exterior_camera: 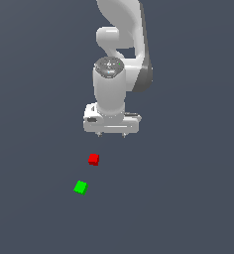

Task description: Stack the red cube on top of the green cube.

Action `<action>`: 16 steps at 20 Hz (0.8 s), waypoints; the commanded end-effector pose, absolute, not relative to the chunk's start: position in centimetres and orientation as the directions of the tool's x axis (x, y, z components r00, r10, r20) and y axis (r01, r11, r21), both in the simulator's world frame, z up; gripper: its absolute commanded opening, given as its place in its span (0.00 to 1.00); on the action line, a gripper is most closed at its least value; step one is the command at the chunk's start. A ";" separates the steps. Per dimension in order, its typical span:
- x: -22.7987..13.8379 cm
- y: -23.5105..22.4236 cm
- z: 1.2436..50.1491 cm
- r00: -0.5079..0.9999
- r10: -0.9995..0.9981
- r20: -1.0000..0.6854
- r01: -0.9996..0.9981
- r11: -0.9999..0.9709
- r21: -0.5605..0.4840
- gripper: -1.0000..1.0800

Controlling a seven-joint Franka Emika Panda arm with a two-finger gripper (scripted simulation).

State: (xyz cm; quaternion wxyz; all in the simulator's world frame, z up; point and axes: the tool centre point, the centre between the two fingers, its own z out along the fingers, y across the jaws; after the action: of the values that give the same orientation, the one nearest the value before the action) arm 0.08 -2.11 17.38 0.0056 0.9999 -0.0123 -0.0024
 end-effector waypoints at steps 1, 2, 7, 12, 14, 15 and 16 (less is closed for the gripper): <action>0.1 -2.1 17.4 1.000 -0.025 -0.005 -0.025 -1.000 0.011 0.96; 0.1 -2.1 17.4 1.000 -0.025 -0.005 -0.025 -1.000 0.011 0.96; 0.4 -2.9 16.4 0.999 -0.035 -0.004 -0.035 -0.999 0.011 0.96; 1.2 -4.8 14.2 0.998 -0.059 -0.003 -0.059 -0.998 0.009 0.96; 1.6 -5.9 13.0 0.997 -0.072 -0.002 -0.072 -0.997 0.008 0.96; 1.9 -6.4 12.4 0.997 -0.079 -0.002 -0.079 -0.997 0.008 0.96; 2.1 -7.0 11.7 0.996 -0.087 -0.002 -0.087 -0.996 0.007 0.96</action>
State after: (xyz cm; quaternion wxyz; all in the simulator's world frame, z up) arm 1.81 -6.14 12.69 0.0037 0.9993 -0.0378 -0.0010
